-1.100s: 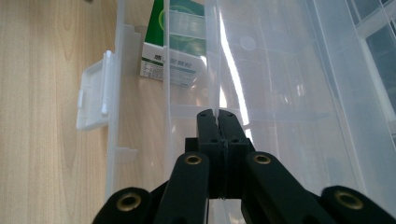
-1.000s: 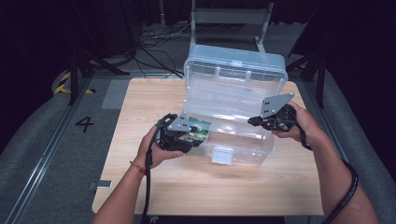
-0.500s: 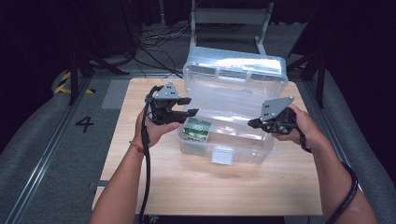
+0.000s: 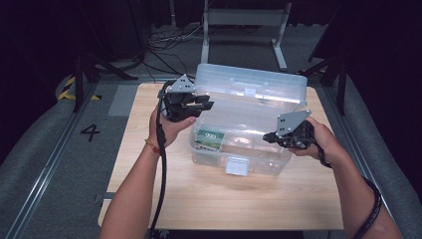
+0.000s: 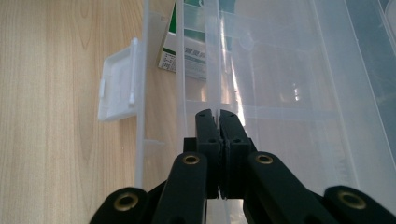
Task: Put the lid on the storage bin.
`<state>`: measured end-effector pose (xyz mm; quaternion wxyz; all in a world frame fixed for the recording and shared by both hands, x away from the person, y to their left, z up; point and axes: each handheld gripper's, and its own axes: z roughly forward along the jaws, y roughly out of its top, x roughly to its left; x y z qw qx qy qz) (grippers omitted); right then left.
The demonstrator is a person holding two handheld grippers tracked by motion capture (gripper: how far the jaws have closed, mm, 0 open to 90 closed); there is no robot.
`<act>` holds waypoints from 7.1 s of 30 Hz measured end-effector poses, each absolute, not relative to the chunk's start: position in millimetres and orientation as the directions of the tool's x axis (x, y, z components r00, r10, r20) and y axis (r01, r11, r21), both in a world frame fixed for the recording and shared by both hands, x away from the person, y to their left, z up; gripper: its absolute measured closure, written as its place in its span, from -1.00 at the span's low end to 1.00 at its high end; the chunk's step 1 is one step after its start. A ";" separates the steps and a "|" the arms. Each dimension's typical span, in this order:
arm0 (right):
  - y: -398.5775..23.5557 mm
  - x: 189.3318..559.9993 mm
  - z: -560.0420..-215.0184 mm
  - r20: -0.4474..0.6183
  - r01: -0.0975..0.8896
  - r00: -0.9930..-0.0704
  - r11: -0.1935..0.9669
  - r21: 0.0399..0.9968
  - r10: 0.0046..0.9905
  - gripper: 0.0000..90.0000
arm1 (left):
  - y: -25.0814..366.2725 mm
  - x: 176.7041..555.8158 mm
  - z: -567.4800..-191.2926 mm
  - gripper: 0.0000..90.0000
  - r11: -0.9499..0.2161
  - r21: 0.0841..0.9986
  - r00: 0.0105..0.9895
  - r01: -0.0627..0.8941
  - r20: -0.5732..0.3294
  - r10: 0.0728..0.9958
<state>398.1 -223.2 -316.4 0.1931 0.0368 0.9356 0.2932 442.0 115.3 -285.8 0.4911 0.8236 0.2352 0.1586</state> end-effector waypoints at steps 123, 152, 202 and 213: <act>-372.1 317.2 -426.9 -0.167 0.296 -0.771 0.578 0.761 0.615 -0.11 | 184.4 341.2 -388.8 0.23 -0.689 0.665 0.829 0.288 0.187 0.527; -431.8 298.3 -474.8 -0.088 0.454 -0.618 0.446 0.772 0.781 -0.44 | 253.9 319.4 -460.4 -0.51 -0.616 0.636 0.758 0.464 0.076 0.648; -439.7 294.1 -488.1 0.009 0.535 -0.597 0.389 0.750 0.803 -0.50 | 274.1 306.1 -483.1 -0.64 -0.495 0.691 0.691 0.526 -0.009 0.723; -440.1 294.4 -488.1 0.009 0.534 -0.597 0.389 0.751 0.802 -0.49 | 274.0 306.1 -483.0 -0.64 -0.496 0.690 0.691 0.528 -0.009 0.723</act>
